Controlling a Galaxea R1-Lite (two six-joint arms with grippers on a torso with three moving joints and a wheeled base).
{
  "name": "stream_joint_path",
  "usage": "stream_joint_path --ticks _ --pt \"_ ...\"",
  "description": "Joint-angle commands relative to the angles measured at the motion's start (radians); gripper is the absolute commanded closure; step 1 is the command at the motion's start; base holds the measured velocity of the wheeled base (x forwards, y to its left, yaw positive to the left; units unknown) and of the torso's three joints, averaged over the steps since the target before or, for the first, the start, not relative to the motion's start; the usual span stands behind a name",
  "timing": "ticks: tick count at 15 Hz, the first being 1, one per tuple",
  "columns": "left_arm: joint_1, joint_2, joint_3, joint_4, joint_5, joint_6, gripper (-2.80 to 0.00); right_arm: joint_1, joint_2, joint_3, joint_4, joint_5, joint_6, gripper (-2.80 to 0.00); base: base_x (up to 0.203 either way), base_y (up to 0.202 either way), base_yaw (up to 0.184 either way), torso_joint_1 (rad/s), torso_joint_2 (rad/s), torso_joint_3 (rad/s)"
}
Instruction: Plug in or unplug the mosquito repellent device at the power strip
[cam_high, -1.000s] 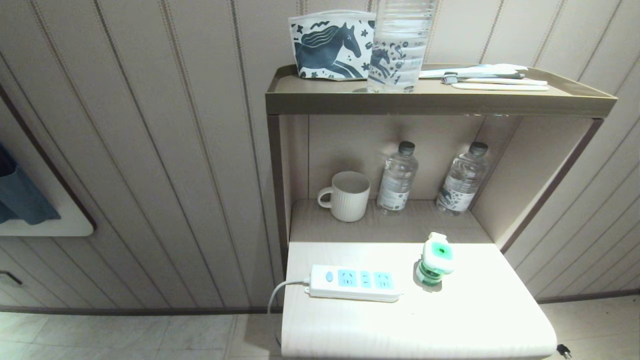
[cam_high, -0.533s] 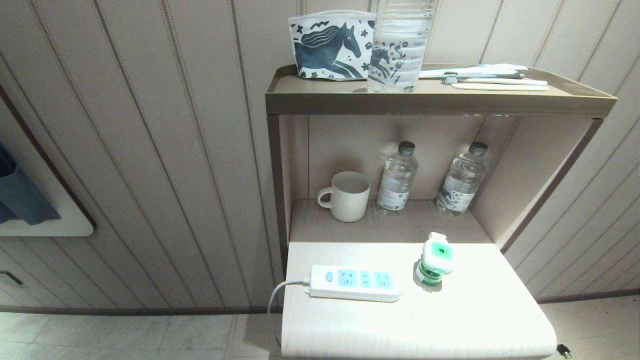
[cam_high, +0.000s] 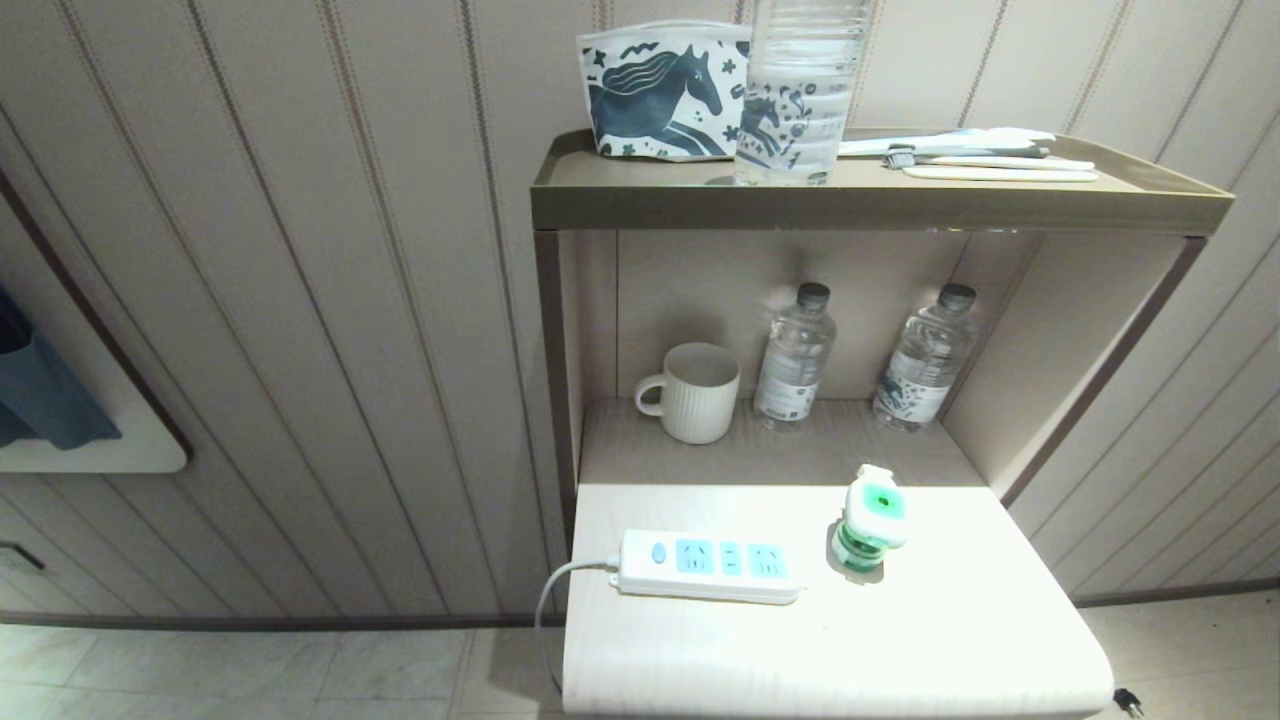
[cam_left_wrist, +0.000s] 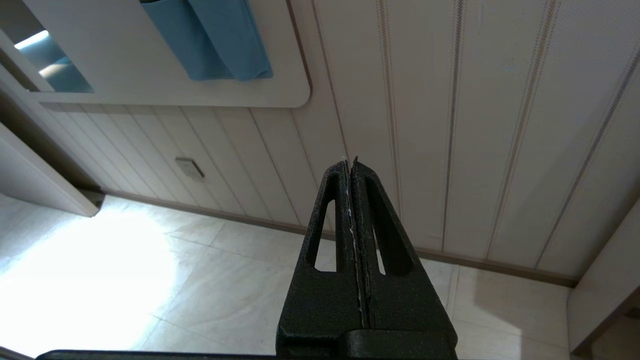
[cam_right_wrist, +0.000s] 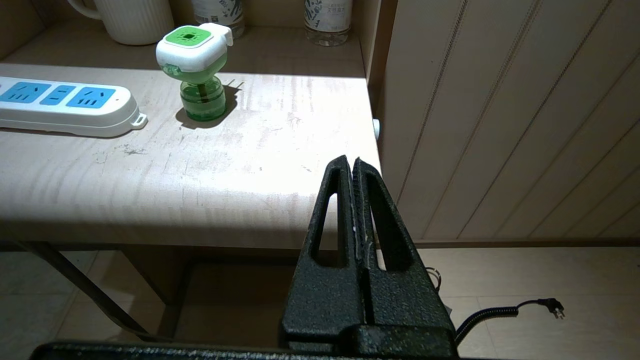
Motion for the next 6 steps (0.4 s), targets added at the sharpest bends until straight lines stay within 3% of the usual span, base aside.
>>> stream_joint_path --ticks 1,6 --pt "0.000 0.000 0.000 0.000 0.001 0.001 0.00 0.000 0.004 0.000 0.001 0.000 0.000 0.00 0.000 0.000 0.000 0.000 0.00 0.000" --pt "0.000 0.000 0.000 0.000 0.003 0.001 0.00 0.001 0.006 0.000 0.001 -0.002 0.001 0.00 0.000 0.000 0.000 0.000 0.00 0.000"
